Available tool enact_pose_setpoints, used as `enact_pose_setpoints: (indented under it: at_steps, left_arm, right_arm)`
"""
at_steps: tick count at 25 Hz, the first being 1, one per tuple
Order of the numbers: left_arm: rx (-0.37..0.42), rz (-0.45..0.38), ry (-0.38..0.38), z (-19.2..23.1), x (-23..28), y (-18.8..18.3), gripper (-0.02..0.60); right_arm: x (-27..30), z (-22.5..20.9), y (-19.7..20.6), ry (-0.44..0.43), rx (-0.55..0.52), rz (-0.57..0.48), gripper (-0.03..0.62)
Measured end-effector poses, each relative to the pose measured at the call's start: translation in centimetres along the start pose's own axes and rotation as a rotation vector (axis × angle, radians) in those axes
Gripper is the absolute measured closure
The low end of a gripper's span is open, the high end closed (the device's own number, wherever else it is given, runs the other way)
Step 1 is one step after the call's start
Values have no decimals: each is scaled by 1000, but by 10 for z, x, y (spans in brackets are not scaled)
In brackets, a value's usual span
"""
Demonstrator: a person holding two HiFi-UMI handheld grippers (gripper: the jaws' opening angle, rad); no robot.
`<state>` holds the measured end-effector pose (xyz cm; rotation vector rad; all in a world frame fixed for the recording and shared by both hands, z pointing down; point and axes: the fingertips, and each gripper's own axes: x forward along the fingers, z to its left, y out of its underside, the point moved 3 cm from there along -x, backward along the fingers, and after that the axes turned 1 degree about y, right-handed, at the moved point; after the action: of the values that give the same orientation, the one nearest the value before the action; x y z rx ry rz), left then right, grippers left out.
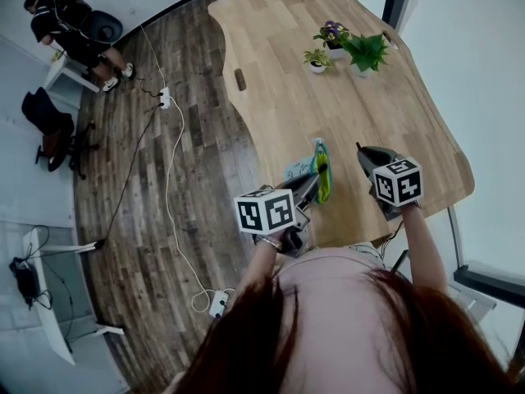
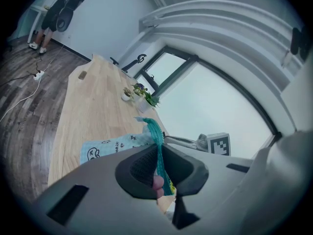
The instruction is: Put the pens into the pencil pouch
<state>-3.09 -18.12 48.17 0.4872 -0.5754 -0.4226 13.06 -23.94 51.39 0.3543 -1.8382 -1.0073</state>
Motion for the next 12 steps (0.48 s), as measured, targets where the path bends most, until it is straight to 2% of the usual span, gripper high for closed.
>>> enact_pose_setpoints:
  at_steps: [7,12]
  left_arm:
    - [-9,-4,12,1,-4,0,558]
    - [-21,-15,28,1,-5,1,558]
  right_arm:
    - [-17,22,-38,-98,111,-178,562]
    - [-27,38,-63,-159,138,-274,562]
